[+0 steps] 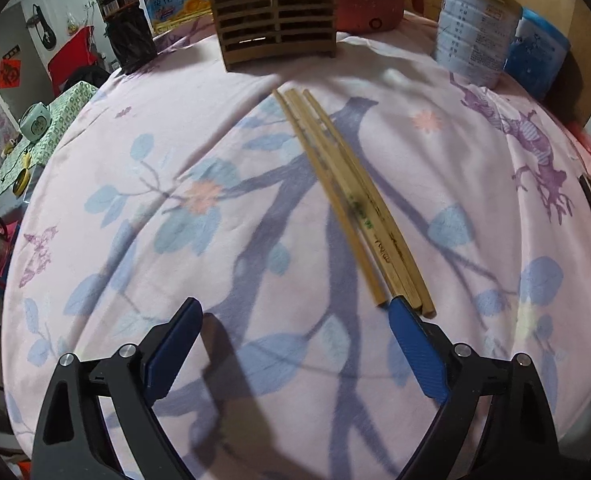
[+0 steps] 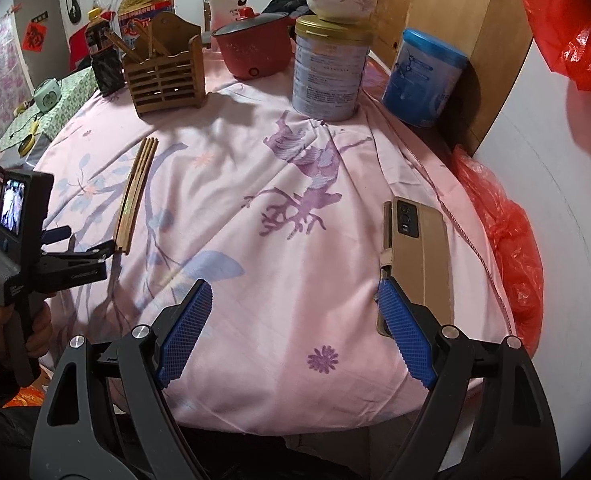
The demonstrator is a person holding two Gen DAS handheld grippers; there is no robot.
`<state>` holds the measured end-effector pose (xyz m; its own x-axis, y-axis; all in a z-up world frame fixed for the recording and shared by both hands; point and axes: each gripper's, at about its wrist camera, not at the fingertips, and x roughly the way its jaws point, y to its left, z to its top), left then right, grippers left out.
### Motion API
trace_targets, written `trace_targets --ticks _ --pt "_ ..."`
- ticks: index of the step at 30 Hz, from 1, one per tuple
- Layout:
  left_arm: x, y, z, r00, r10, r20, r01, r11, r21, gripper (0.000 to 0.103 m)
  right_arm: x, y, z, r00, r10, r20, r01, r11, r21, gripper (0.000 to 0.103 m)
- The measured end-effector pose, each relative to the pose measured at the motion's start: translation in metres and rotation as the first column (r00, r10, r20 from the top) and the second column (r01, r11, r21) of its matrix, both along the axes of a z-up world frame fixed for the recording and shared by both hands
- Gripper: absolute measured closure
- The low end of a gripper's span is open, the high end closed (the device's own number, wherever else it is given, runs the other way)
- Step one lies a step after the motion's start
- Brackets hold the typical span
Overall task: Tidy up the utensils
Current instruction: 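Grasp one chopstick from the pile with the left gripper, then lift the chopstick with the left gripper while the right gripper grasps another chopstick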
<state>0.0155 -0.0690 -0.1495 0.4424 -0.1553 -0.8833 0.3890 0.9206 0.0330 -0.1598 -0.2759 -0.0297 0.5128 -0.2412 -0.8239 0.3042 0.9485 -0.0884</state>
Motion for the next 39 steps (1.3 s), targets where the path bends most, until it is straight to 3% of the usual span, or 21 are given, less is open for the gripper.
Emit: trace_targets --ticks 4,6,8,13,17,21,27,39 --pt "0.003 -0.011 0.002 1.000 -0.004 0.018 0.005 1.000 -0.025 0.029 -0.002 -0.001 0.000 1.000 0.005 0.002 -0.004 1.000 -0.003 0.020" --pt "0.002 -0.014 0.004 0.999 -0.008 0.034 0.009 0.999 -0.036 0.050 -0.002 0.001 0.001 1.000 0.011 0.006 -0.011 1.000 -0.006 0.020" --pt "0.002 -0.015 0.007 0.999 -0.027 0.030 0.028 0.999 -0.045 0.095 -0.002 0.003 0.002 1.000 0.024 0.014 -0.023 1.000 -0.007 0.020" --pt "0.005 0.013 0.019 1.000 0.025 -0.007 -0.025 0.997 -0.074 0.097 0.009 0.012 0.005 0.995 0.076 0.057 -0.078 0.997 0.027 0.020" --pt "0.004 0.044 0.043 0.998 0.069 0.002 -0.069 0.995 -0.075 0.097 0.038 0.033 0.002 0.974 0.180 0.134 -0.195 0.975 0.104 0.021" --pt "0.000 0.071 0.069 0.994 0.102 0.038 -0.100 0.993 -0.055 0.097 0.075 0.064 -0.020 0.952 0.278 0.126 -0.297 0.941 0.165 0.045" --pt "-0.009 0.103 0.090 0.989 0.146 0.023 -0.145 0.989 -0.041 0.098 0.104 0.101 -0.063 0.928 0.365 0.071 -0.371 0.900 0.228 0.069" --pt "-0.023 0.113 0.091 0.989 0.145 -0.010 -0.145 0.989 -0.002 0.098 0.120 0.112 -0.111 0.933 0.360 0.031 -0.357 0.907 0.223 0.079"
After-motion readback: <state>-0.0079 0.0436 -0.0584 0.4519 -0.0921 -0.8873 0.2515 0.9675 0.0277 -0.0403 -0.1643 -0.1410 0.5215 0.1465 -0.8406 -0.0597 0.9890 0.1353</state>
